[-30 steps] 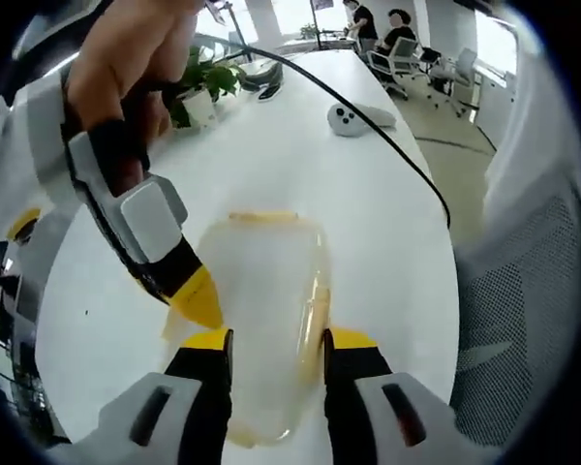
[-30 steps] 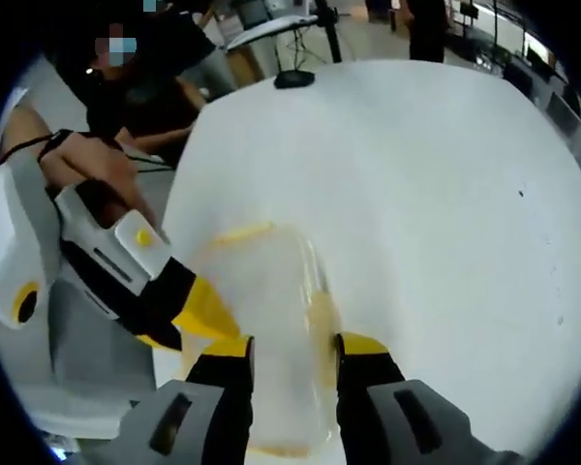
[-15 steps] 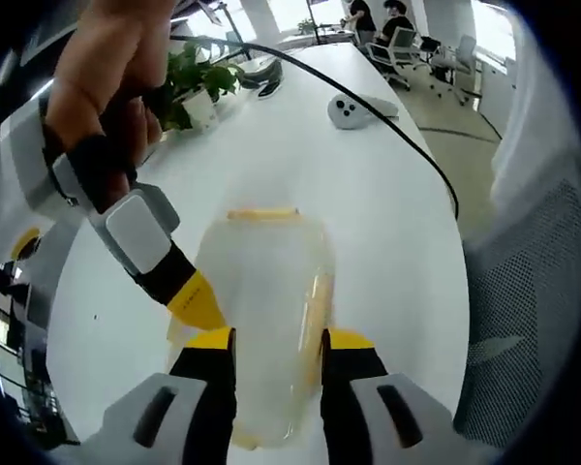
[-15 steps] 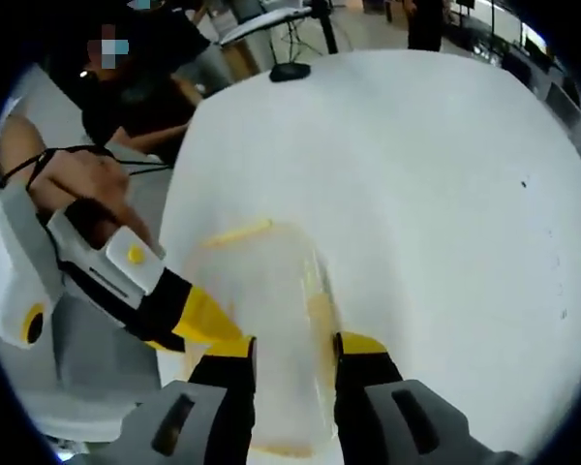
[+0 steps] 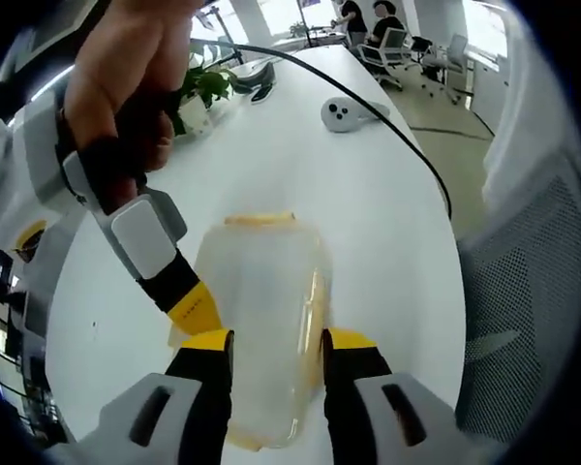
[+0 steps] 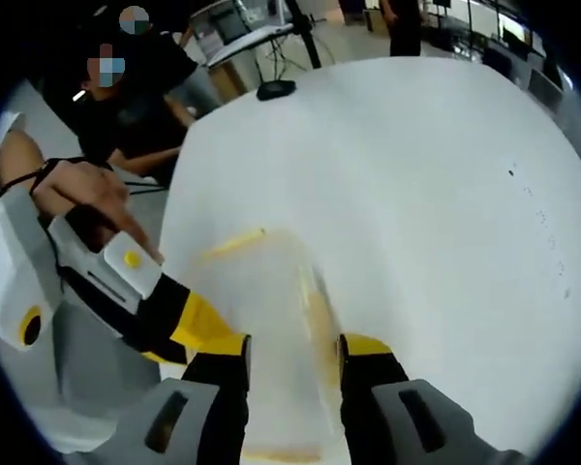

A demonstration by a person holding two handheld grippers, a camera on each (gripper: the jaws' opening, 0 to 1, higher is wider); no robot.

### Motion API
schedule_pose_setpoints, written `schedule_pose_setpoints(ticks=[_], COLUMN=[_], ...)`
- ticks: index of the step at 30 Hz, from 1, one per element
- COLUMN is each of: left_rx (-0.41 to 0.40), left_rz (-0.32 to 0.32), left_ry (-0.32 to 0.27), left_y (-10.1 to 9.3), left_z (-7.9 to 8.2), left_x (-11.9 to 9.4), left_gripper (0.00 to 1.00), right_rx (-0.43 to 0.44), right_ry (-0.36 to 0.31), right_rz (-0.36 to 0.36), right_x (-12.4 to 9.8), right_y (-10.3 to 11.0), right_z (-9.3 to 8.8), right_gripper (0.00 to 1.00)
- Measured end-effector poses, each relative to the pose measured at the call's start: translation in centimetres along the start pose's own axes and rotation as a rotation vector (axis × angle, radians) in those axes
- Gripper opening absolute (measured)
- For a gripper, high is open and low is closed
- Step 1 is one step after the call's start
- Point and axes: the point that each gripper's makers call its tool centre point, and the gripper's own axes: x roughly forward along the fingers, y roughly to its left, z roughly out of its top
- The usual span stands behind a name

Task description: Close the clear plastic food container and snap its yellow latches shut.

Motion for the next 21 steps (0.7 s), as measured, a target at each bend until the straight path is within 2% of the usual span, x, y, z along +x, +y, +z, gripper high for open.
schedule_pose_setpoints(ticks=[3,8,11,14,21], left_rx=[-0.003,-0.016,-0.013,-0.029,-0.043], left_rz=[-0.01,-0.057,-0.071,-0.081,-0.099], left_ry=[-0.001,0.009,0.013,0.01,0.008], left_y=[0.1,-0.6,-0.6,-0.6,-0.3], left_z=[0.0,0.2,0.1,0.1,0.3], left_x=[0.0,-0.1,-0.2,-0.4,-0.9], left_gripper=[0.36,0.45,0.46,0.47,0.51], right_rx=[-0.001,0.003,-0.043,-0.028,-0.058], right_ry=[-0.001,-0.003,0.005,-0.006,-0.006], right_rz=[-0.006,-0.019,-0.034,-0.042,-0.057], right_x=[0.0,-0.2,-0.7,-1.0,-1.4], right_y=[0.0,-0.3,-0.3,-0.5,-0.2], right_z=[0.1,-0.1,-0.3,-0.4,-0.9], right_gripper=[0.38,0.41,0.44,0.46,0.49])
